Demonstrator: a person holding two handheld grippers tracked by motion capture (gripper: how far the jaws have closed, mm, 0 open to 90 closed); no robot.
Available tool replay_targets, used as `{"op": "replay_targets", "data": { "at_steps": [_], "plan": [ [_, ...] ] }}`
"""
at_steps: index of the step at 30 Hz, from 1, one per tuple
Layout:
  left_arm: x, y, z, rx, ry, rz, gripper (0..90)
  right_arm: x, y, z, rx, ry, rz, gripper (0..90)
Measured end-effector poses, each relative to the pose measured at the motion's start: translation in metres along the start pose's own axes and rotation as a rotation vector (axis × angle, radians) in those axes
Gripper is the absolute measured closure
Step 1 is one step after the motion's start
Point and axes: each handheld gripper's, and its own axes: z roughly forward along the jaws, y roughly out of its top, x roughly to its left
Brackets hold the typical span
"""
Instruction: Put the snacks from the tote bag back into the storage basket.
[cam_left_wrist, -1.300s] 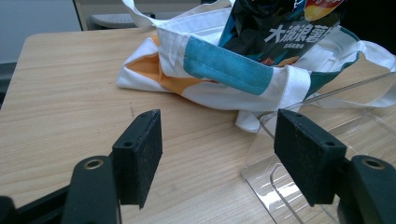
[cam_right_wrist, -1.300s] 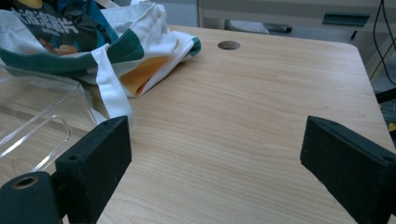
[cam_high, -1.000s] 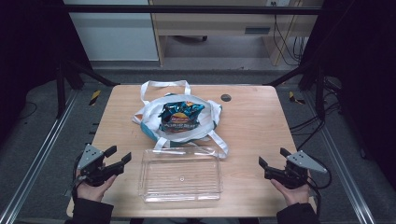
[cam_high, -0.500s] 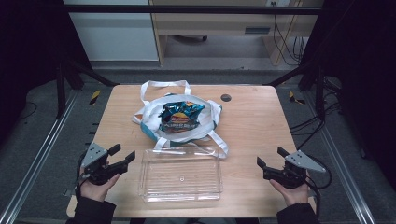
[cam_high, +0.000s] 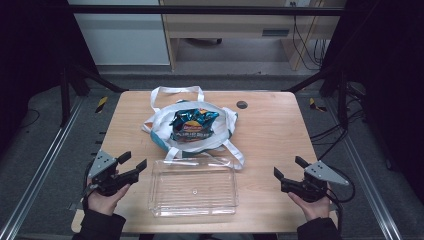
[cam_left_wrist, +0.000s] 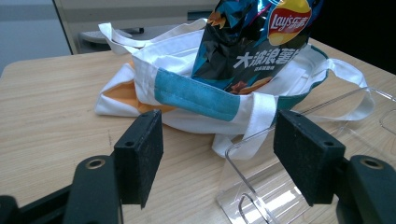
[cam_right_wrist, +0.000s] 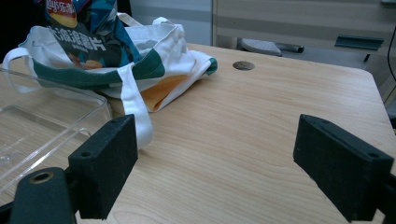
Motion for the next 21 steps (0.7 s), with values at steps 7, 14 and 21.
{"op": "replay_targets", "data": {
  "at_steps": [7,14,21],
  "plan": [
    [-0.004,0.003,0.002,0.0,-0.009,0.009,33.5,0.0,0.0,0.001,0.004,0.006,-0.005,14.6],
    [-0.011,0.009,0.005,-0.005,-0.015,0.02,33.8,0.001,0.0,0.001,0.007,0.01,0.0,14.8],
    [-0.018,0.02,0.014,-0.007,-0.031,0.047,33.9,0.001,0.001,0.001,0.004,0.006,0.001,14.9]
  ]
}}
